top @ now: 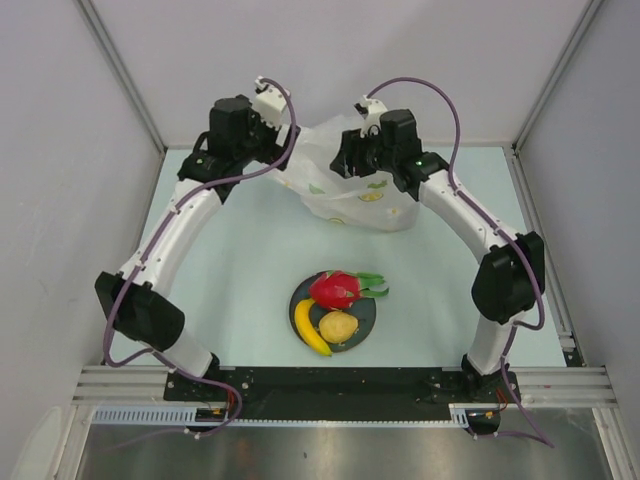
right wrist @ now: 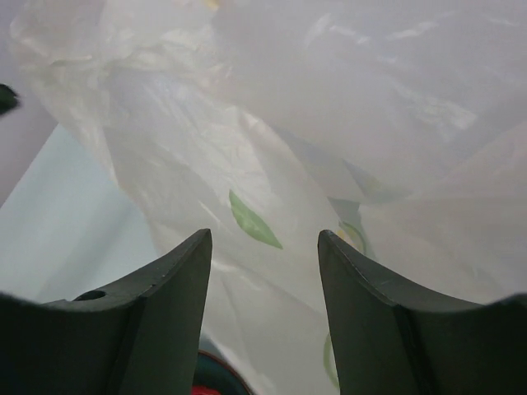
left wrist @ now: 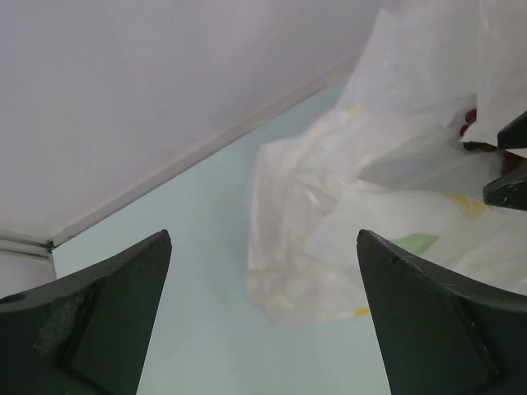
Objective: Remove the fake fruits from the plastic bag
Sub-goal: Adjust the plastic bag at the center of the board.
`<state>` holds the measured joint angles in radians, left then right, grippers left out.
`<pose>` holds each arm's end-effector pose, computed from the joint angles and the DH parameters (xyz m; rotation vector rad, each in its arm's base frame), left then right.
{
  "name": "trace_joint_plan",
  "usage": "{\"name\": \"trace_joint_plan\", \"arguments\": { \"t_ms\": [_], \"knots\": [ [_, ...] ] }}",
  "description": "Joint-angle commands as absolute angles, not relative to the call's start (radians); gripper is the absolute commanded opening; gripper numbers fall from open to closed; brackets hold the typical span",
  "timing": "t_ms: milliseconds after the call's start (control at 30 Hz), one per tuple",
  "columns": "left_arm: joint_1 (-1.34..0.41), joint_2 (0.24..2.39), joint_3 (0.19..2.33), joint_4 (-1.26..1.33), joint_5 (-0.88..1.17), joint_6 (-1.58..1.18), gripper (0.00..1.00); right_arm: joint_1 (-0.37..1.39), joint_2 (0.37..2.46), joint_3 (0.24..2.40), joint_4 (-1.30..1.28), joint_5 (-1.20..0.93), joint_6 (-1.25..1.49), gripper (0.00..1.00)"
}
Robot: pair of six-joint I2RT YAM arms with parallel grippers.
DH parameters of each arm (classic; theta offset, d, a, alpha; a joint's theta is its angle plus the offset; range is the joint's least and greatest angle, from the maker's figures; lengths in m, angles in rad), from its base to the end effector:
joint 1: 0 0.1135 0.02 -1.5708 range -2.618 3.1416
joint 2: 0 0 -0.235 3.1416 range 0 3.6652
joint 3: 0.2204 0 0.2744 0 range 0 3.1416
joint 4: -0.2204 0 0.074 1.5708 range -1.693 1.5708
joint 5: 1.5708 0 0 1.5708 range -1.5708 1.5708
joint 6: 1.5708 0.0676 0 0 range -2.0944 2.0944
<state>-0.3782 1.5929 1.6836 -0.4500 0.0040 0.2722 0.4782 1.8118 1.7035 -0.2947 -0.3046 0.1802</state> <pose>0.3893 -0.1550 0.3826 0.6194 1.8287 -0.0747 0.4134 0.2371 0.3181 -0.5016 1.9639 0.7237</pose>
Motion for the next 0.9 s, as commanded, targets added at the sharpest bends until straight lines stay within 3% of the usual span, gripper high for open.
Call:
{"name": "trace_joint_plan", "arguments": {
  "t_ms": [0, 267, 500, 567, 667, 733, 767, 800, 833, 867],
  "knots": [
    [-0.364, 1.609, 1.773, -0.432, 0.026, 0.264, 1.0, 0.471, 1.919, 1.758, -0.233, -0.314, 0.222, 0.58],
    [-0.365, 1.767, 1.838, -0.522, 0.16, 0.163, 1.0, 0.456, 1.987, 1.741, -0.241, -0.256, 0.222, 0.58],
    [-0.368, 1.759, 1.767, -0.534, 0.196, 0.181, 1.0, 0.443, 1.826, 1.505, -0.247, -0.197, 0.14, 0.6],
    [-0.368, 1.764, 1.755, -0.537, 0.218, 0.183, 0.96, 0.431, 1.772, 1.41, -0.256, -0.177, 0.132, 0.62],
    [-0.367, 1.815, 1.805, -0.554, 0.293, 0.199, 0.76, 0.387, 1.756, 1.341, -0.259, -0.149, 0.135, 0.64],
    [-0.367, 1.871, 1.885, -0.574, 0.331, 0.215, 0.53, 0.341, 1.772, 1.341, -0.246, -0.134, 0.132, 0.65],
    [-0.367, 1.89, 1.92, -0.584, 0.354, 0.222, 0.4, 0.328, 1.793, 1.345, -0.235, -0.126, 0.109, 0.65],
    [-0.365, 1.91, 1.959, -0.597, 0.359, 0.227, 0.07, 0.319, 1.808, 1.356, -0.216, -0.1, 0.089, 0.65],
    [-0.364, 1.949, 2.036, -0.618, 0.36, 0.232, 0.0, 0.31, 1.83, 1.374, -0.212, -0.088, 0.062, 0.65],
    [-0.354, 1.968, 2.078, -0.632, 0.367, 0.236, 0.0, 0.29, 1.853, 1.42, -0.206, -0.077, 0.017, 0.64]
  ]
}}
